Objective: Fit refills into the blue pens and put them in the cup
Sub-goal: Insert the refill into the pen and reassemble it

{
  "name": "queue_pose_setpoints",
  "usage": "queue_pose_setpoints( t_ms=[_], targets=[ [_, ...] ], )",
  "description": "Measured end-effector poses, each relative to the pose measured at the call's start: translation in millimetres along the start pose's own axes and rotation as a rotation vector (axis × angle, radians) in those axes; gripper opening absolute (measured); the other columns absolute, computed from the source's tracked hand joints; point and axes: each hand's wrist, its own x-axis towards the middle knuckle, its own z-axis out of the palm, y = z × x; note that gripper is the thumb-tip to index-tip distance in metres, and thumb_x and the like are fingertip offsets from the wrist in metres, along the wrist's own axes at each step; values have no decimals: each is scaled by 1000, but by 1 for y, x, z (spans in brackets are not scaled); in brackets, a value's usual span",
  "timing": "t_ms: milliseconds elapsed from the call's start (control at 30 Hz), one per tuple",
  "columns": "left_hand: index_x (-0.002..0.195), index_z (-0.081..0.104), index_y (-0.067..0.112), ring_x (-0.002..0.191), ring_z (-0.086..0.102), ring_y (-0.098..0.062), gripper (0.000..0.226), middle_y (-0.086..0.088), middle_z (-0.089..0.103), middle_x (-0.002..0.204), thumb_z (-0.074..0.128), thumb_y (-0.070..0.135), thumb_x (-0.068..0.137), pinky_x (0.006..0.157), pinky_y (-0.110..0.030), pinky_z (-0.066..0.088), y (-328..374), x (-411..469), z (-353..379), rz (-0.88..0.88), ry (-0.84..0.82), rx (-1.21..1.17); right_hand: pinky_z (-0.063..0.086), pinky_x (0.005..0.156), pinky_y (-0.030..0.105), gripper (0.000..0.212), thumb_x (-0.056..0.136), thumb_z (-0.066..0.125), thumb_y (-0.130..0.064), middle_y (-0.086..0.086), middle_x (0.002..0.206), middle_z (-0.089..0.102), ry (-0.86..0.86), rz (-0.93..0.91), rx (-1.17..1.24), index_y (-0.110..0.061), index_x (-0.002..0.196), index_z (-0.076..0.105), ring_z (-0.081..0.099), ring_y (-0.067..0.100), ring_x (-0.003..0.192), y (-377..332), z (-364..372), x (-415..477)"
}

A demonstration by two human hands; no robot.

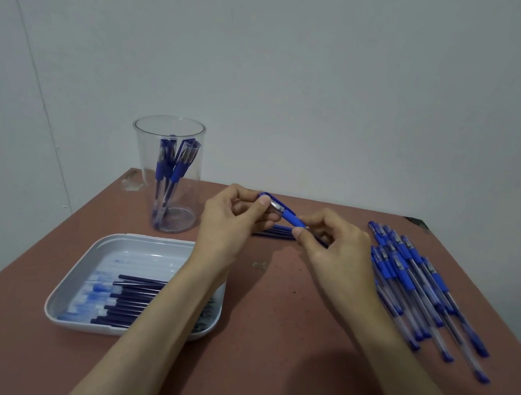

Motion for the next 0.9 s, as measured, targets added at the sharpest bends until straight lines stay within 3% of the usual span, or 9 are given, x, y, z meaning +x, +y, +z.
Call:
queue_pose_setpoints(
  t_ms=[233, 367, 433, 500, 567, 667, 733, 800, 900],
  targets=[
    [85, 58, 6, 72, 71, -16, 7, -9, 71, 76, 61, 9, 90, 75, -31, 58, 6, -1, 0, 116, 17, 197, 49, 60, 15, 17, 84, 71, -9, -15, 66, 66, -31, 30, 115, -24, 79, 65, 62, 1, 65, -7, 2, -3],
    [103, 65, 20, 85, 67, -8, 14, 4, 71, 92, 63, 24, 90, 80, -35, 55, 15, -7, -1, 343, 4, 511, 50, 67, 19, 15, 90, 63, -13, -14, 65, 68, -124, 42, 138, -27, 96, 64, 65, -1, 69, -15, 3, -5],
    [118, 61, 25, 96, 61, -10, 27, 7, 65, 106, 60, 30, 91, 83, -35, 51, 19, -9, -8, 562, 85, 679, 49, 67, 24, 10, 91, 62, -14, -8, 70, 71, -110, 26, 156, -23, 94, 65, 64, -2, 63, -24, 6, -6],
    [124, 57, 19, 104, 54, -17, 35, 0, 60, 115, 58, 28, 90, 94, -30, 43, 29, -4, -26, 778, 259, 795, 50, 63, 29, 8, 91, 62, -14, -6, 70, 72, -74, 24, 212, -21, 88, 61, 65, 3, 59, -41, 10, -1],
    [130, 50, 13, 113, 44, -24, 48, -9, 53, 125, 62, 31, 86, 101, -22, 29, 38, 7, -53, 867, 426, 927, 48, 57, 32, 10, 92, 61, -10, -2, 69, 72, -58, 17, 347, -17, 87, 57, 63, 15, 55, -65, 14, 15],
    [145, 25, 18, 129, 31, -31, 85, -16, 37, 143, 67, 49, 77, 108, -28, 18, 41, 22, -90, 757, 458, 1035, 48, 56, 26, 19, 90, 58, -2, 5, 72, 68, 10, -70, 553, -18, 82, 52, 57, 10, 53, -106, 23, 52],
    [149, 11, 25, 132, 28, -32, 102, -17, 31, 147, 69, 57, 72, 110, -38, 21, 37, 26, -102, 617, 404, 1000, 51, 57, 26, 20, 91, 56, 0, 7, 74, 67, 9, -108, 633, -18, 82, 52, 58, 11, 55, -131, 37, 75],
    [147, -2, 31, 128, 33, -32, 112, -16, 35, 145, 75, 54, 70, 104, -43, 31, 33, 29, -104, 470, 349, 928, 53, 58, 27, 21, 91, 55, -1, 7, 75, 66, -30, -113, 605, -19, 81, 52, 57, 12, 55, -143, 58, 92],
    [147, -11, 32, 115, 51, -35, 115, -19, 53, 127, 74, 48, 71, 88, -34, 40, 28, 32, -106, 362, 290, 871, 49, 61, 21, 13, 92, 57, -10, 4, 73, 67, -160, -127, 362, -18, 83, 54, 57, 5, 54, -143, 91, 105]
  ],
)
